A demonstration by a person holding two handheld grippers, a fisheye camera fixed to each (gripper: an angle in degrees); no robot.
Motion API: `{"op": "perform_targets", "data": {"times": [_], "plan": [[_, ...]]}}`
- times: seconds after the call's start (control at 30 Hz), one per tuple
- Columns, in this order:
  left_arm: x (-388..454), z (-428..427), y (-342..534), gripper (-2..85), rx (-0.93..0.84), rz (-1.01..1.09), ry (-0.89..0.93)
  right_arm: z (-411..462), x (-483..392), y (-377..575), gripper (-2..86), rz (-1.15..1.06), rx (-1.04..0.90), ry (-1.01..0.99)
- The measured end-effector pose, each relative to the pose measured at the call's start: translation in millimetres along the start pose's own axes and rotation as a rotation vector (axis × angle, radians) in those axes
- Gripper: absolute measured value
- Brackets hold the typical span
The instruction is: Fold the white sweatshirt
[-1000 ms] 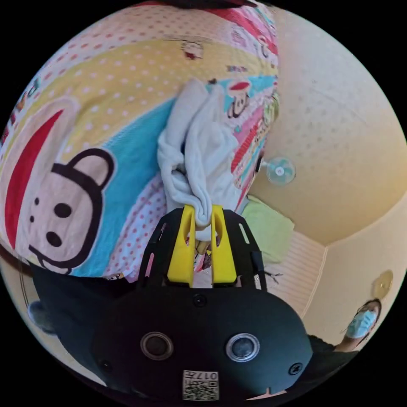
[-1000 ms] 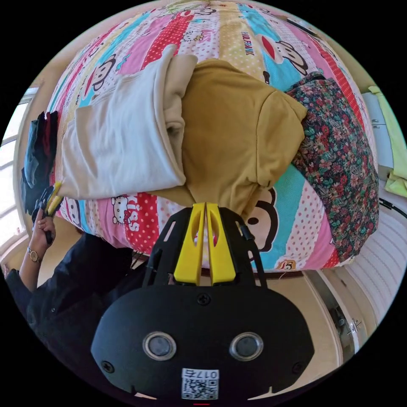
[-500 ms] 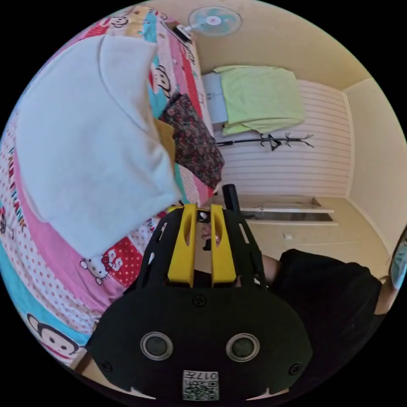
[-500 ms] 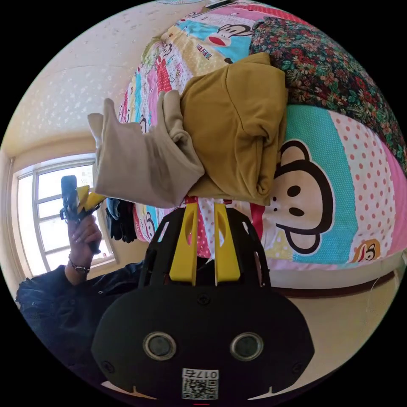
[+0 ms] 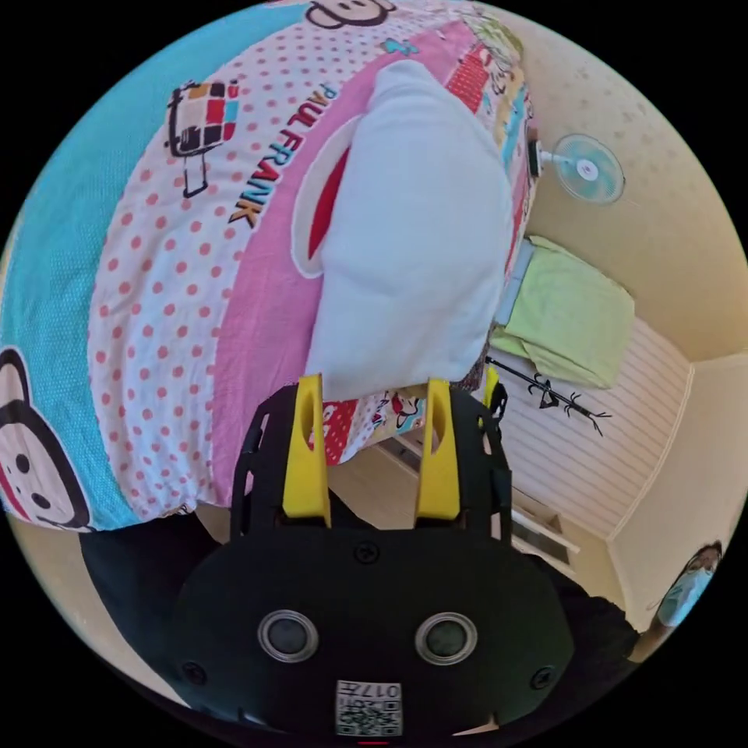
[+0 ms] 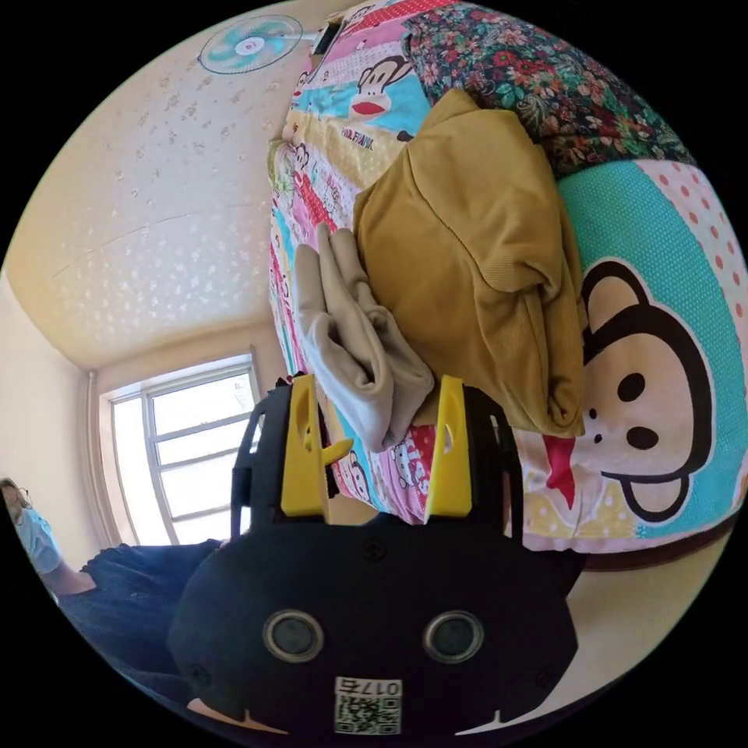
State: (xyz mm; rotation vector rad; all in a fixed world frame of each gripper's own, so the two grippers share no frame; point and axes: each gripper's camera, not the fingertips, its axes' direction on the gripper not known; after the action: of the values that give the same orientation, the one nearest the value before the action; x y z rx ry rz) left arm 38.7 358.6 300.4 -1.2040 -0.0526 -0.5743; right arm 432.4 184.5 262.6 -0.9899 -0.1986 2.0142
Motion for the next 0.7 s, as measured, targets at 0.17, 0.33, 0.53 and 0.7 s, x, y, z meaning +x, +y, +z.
{"op": "perform_targets", "data": {"times": [0.17, 0.33, 0.53, 0.7], "plan": [[0, 42, -18, 17.6, -0.073, -0.047, 0.086, -12, 14, -4, 20.7, 0.072, 0.011, -0.031], [19, 51, -20, 11.5, -0.087, -0.089, 0.159, -44, 50, 12, 21.3, 0.177, 0.007, -0.071], [80, 29, 11, 6.5, -0.058, -0.03, 0.336, -32, 101, 22, 24.1, 0.407, -0.031, -0.319], [147, -3, 41, 6.4, -0.011, 0.042, 0.401, -15, 111, 5, 26.0, 0.446, 0.043, -0.496]]}}
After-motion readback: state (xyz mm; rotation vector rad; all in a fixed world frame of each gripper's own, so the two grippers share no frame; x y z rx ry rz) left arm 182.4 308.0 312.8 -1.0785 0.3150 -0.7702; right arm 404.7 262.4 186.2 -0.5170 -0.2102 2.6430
